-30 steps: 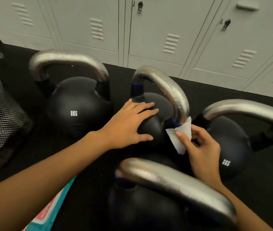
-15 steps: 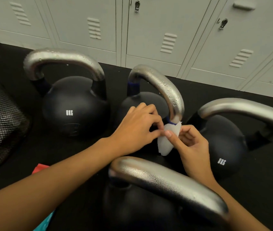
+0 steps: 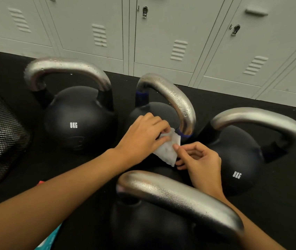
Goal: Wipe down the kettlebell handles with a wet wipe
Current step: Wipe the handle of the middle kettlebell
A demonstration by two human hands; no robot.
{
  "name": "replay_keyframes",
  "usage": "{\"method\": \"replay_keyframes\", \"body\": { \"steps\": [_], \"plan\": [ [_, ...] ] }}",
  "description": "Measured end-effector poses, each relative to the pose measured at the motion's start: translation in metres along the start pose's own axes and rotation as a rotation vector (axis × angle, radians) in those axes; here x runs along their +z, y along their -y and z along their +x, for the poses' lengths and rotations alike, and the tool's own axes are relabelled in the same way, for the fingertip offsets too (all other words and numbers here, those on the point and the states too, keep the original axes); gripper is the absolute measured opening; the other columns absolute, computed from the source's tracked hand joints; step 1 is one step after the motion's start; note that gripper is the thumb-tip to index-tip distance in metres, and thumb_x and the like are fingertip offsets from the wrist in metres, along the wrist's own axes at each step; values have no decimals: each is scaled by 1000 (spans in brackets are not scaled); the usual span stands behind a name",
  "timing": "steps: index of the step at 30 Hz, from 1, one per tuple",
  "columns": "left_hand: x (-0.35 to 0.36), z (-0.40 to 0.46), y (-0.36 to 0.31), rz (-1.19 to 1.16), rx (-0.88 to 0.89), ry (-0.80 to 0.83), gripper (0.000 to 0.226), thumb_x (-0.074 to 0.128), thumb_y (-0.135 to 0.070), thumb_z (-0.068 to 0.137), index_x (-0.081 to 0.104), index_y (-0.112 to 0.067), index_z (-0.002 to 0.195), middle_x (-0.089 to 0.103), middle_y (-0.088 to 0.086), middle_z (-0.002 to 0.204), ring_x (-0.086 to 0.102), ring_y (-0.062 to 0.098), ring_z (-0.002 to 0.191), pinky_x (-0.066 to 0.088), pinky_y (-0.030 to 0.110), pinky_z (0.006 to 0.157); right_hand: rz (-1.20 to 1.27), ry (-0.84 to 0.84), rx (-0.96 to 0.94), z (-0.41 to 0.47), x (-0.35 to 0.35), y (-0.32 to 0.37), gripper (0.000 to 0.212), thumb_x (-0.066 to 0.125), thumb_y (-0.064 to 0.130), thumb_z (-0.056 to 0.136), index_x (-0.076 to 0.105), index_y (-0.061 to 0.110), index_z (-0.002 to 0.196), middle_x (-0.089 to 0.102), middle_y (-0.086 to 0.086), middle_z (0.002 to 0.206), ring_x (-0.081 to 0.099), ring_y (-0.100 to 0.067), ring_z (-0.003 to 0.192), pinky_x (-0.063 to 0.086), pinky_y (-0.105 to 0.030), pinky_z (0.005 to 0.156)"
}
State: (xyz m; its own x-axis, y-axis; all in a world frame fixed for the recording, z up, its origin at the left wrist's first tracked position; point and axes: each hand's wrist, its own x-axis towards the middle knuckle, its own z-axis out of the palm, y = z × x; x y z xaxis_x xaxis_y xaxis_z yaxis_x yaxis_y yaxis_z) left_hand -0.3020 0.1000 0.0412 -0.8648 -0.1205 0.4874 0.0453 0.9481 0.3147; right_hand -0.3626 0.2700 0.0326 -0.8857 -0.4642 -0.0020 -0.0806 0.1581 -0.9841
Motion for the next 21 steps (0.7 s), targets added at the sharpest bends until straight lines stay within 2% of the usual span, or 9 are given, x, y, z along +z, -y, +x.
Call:
{"method": "replay_keyframes", "body": {
  "steps": [4, 7, 11, 15, 18, 21],
  "plan": [
    [3, -9, 8, 174, 175, 11, 28, 51, -33, 91, 72, -18, 103, 61, 0, 95, 45, 17, 86, 31, 30, 69, -44, -21, -39, 2, -4, -3, 13, 78, 18, 82, 70, 11, 75, 70, -5, 65, 66, -17, 56, 56, -27, 56],
    [1, -17, 15, 274, 293, 33, 29, 52, -34, 94, 68, -20, 113, 59, 3, 102, 48, 21, 86, 33, 33, 68, -108, -15, -103, 3, -7, -7, 12, 78, 17, 83, 70, 14, 75, 69, -3, 66, 66, -21, 58, 58, -32, 58],
    [3, -22, 16, 385, 435, 89, 29, 49, -37, 96, 67, -24, 114, 61, 4, 107, 51, 22, 85, 40, 37, 66, -162, -17, -132, 3, -10, -17, 11, 79, 18, 82, 70, 19, 75, 69, 1, 66, 65, -18, 60, 58, -38, 61],
    [1, -21, 17, 443, 422, 53, 30, 49, -37, 97, 66, -26, 119, 60, 4, 116, 48, 22, 91, 38, 37, 70, -166, -33, -179, 5, -14, -19, 9, 79, 18, 82, 71, 19, 77, 69, 3, 68, 65, -15, 61, 58, -38, 63],
    [-4, -21, 21, 455, 338, 31, 35, 46, -38, 98, 62, -26, 127, 59, 5, 119, 53, 24, 94, 39, 38, 73, -154, -29, -220, 7, -12, -16, 9, 78, 16, 83, 71, 18, 78, 69, 4, 68, 66, -17, 60, 58, -37, 63],
    [-4, -16, 18, 433, 267, 43, 38, 45, -39, 97, 63, -25, 127, 59, 5, 123, 55, 26, 98, 40, 39, 74, -135, -4, -215, 7, -7, -12, 9, 77, 16, 84, 71, 15, 78, 69, 3, 67, 66, -18, 60, 58, -37, 62]
  ]
}}
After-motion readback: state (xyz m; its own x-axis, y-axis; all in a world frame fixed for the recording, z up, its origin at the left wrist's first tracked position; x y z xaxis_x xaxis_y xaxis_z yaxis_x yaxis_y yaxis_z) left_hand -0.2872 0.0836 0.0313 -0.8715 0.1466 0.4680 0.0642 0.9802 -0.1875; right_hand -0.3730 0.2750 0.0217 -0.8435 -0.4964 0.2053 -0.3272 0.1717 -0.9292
